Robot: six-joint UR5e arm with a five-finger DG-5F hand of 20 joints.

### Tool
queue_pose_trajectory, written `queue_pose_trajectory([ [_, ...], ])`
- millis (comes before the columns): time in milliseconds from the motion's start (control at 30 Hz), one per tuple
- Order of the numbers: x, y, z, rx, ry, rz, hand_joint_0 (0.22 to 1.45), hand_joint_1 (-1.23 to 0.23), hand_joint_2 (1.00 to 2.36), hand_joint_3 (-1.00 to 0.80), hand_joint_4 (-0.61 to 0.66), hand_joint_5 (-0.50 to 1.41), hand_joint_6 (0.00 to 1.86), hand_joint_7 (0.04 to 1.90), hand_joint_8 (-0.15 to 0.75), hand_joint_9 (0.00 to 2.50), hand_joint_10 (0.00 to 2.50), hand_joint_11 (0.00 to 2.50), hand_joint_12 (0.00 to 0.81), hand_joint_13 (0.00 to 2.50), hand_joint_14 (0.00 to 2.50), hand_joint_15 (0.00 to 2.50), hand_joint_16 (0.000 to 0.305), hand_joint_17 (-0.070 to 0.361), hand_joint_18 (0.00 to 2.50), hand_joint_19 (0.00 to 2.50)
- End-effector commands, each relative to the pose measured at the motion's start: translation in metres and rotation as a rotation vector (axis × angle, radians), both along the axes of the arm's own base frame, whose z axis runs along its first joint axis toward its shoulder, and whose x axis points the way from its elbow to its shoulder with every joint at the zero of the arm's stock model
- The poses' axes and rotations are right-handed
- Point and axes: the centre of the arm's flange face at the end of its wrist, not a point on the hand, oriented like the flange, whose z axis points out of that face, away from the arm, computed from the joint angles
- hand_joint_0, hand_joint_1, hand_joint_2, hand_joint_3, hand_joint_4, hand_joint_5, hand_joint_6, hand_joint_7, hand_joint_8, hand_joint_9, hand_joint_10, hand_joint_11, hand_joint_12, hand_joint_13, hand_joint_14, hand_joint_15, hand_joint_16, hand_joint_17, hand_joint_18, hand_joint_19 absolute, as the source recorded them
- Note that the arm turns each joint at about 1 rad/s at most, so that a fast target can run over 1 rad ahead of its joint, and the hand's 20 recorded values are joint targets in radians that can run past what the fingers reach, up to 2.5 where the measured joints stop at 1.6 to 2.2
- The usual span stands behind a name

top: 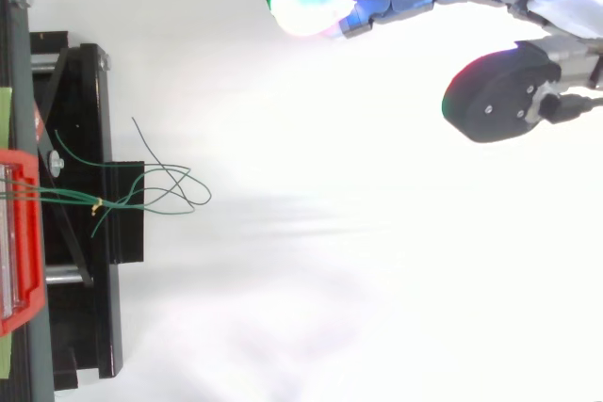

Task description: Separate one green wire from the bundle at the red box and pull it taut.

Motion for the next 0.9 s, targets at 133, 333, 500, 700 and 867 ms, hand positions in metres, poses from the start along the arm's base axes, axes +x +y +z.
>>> queue_pose_trajectory([
  [133,0.015,0.003,-0.018,-0.030,-0.038,-0.005,0.36,-0.48,1.00,-0.50,0.13,-0.29,0.50,0.63,0.256,0.22,0.00,0.00,0.413,0.11,0.00,0.02,0.069,0.155,0.00,0.10],
  [333,0.028,0.007,-0.044,-0.020,-0.066,-0.003,0.39,-0.53,1.00,-0.50,0.15,-0.28,0.50,0.66,0.254,0.29,0.00,0.03,0.405,0.13,0.00,0.03,0.067,0.150,0.00,0.11],
  [500,0.042,0.015,-0.058,-0.013,-0.140,0.001,0.42,-0.57,1.00,-0.50,0.17,-0.26,0.50,0.67,0.252,0.35,0.00,0.08,0.390,0.17,0.00,0.03,0.063,0.142,0.05,0.13],
  [700,0.046,0.023,-0.060,-0.044,-0.150,-0.023,0.43,-0.61,1.00,-0.50,0.18,-0.25,0.50,0.68,0.255,0.45,0.00,0.09,0.388,0.25,0.00,0.03,0.062,0.138,0.15,0.11],
  [867,0.046,0.026,-0.060,-0.043,-0.157,-0.038,0.44,-0.62,1.00,-0.50,0.20,-0.24,0.50,0.68,0.256,0.49,0.00,0.11,0.386,0.28,0.00,0.02,0.061,0.137,0.20,0.12],
])
